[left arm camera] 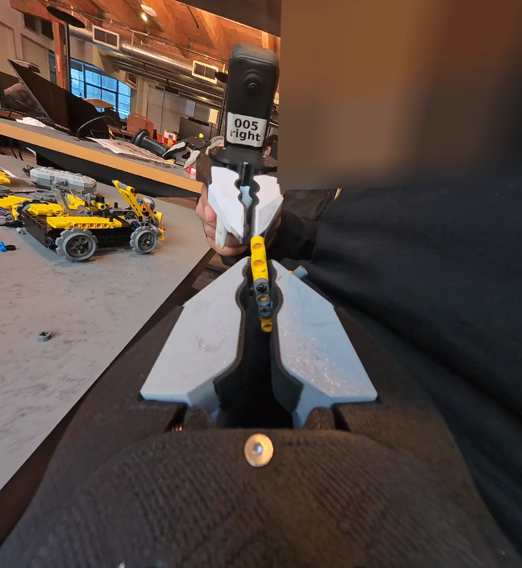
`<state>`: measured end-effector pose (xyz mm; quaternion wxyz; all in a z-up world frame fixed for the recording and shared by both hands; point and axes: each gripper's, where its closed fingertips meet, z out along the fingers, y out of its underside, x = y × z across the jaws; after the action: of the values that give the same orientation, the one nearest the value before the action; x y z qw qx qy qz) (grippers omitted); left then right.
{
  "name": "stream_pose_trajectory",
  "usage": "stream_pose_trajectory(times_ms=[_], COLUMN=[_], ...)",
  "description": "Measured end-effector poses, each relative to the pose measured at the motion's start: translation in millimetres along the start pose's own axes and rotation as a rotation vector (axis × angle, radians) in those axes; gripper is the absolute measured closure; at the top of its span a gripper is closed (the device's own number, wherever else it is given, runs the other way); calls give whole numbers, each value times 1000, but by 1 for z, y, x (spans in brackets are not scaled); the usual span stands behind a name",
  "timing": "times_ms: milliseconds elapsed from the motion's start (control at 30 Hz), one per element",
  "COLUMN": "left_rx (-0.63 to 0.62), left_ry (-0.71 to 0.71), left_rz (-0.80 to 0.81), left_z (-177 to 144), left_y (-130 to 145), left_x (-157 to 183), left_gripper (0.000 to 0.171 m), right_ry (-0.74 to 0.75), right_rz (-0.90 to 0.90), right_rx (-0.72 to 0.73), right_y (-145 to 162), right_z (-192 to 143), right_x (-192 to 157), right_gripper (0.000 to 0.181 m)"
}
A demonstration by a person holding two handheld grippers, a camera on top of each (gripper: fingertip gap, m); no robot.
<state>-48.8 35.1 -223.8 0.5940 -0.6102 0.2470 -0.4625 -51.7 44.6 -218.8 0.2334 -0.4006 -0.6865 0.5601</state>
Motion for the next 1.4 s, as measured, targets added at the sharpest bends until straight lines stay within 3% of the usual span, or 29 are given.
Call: stream_pose_trajectory(times_ms=[233,400,500,700,900,1400], left_rx=[-74,-221,-236,-232,-244,-255], left_ry=[-60,-134,-147,-142,-155,-109], left_rz=[1,-24,-29,-65,-85,-175], left_z=[3,9,9,-4,-15,-13], left_y=[7,23,23,19,19,27], left_x=[-6,-13,-14,-12,-13,-14], left_gripper=[166,165,165,154,165,166], right_ry=[-25,-126,-119,-109,-138,-205], right_rz=[17,138,137,142,196,196], right_rx=[-12,16,-11,-16,-7,-18], right_y=[6,12,23,26,28,36], right_z=[4,5,11,13,18,6], right_x=[2,-1,2,4,2,3], right_gripper=[177,165,175,175,176,181])
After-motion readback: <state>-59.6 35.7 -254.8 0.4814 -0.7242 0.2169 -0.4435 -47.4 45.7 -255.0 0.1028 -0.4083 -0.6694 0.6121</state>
